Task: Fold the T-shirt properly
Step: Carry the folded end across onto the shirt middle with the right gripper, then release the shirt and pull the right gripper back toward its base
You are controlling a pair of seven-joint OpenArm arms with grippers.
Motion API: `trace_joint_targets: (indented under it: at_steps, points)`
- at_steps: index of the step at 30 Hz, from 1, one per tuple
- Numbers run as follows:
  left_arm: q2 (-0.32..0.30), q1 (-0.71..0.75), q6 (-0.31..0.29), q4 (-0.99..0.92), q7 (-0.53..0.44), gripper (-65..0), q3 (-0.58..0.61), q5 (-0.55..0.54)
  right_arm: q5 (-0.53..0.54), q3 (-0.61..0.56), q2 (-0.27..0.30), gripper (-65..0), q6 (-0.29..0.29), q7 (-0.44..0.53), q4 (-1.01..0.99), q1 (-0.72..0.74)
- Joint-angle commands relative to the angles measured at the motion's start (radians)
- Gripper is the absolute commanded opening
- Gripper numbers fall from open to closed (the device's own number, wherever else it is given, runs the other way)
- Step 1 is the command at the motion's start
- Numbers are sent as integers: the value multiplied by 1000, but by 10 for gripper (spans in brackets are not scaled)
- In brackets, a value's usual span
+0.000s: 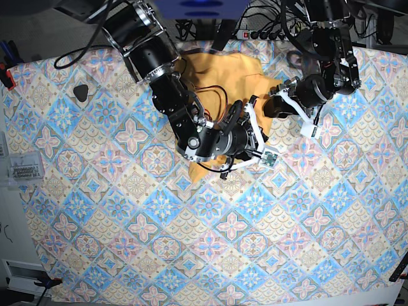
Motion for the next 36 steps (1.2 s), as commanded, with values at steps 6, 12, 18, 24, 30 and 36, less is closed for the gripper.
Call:
trace_joint_targets:
  at_steps: [6,12,18,24,30,36]
  points:
    - [-6,2,-4,13,-13,-465,3,-14,20,5,-15,-639,2,66,-13,37]
    - [-6,2,-4,13,-13,-465,3,-14,20,7,-15,-640,2,83,-2,58]
    - [12,3,-4,13,-13,-465,-2,-13,155,90,-15,-640,2,119,3,66]
    - [14,3,-4,13,-13,-465,3,-13,239,99,-15,-640,2,146,-95,85]
    - [14,3,-5,15,-13,-465,-3,-19,235,96,-15,-636,2,291,-253,71]
    - [14,10,-8,18,-13,-465,-3,-25,235,102,-15,-608,2,412,-401,68]
